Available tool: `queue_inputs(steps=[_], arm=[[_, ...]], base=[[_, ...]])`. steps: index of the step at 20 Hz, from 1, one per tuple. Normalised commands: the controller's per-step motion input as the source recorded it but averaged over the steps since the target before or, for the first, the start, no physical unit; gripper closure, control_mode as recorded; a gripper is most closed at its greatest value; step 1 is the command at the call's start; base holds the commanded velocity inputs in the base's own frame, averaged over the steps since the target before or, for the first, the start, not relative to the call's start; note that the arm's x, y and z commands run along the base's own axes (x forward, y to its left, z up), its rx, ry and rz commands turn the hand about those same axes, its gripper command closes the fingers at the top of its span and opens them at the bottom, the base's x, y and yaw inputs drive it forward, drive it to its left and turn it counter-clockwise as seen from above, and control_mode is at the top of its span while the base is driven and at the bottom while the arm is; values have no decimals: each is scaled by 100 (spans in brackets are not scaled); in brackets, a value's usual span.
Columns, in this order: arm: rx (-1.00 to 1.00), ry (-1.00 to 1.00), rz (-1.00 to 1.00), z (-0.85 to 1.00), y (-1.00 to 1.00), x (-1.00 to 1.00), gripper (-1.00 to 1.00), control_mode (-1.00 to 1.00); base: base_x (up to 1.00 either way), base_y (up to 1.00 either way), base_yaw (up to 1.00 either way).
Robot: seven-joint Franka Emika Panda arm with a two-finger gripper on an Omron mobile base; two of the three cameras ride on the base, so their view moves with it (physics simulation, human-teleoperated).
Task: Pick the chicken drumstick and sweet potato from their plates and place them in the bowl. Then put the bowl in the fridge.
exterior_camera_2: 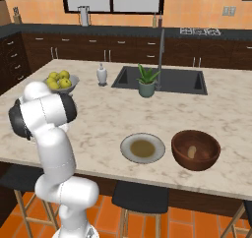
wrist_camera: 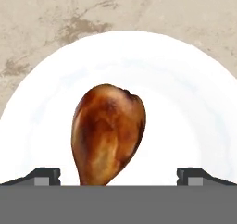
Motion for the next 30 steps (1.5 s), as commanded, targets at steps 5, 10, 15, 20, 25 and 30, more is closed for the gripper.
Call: queue_inputs(steps=[5,10,15,20,25,30], arm=[[0,1,0,-13,4,12,-100,-100],[0,4,0,-30,0,0,-100,-100],[0,0,0,-38,0,7,100,-100],[1,0,0,-11,-13,-15,100,-100],[4,-4,-2,11,-35,-65,100,-100],[2,-2,-4,59,-50,-69,100,-100]], base=[[0,0,0],[0,0,0],[0,0,0],[0,0,0],[0,0,0],[0,0,0]])
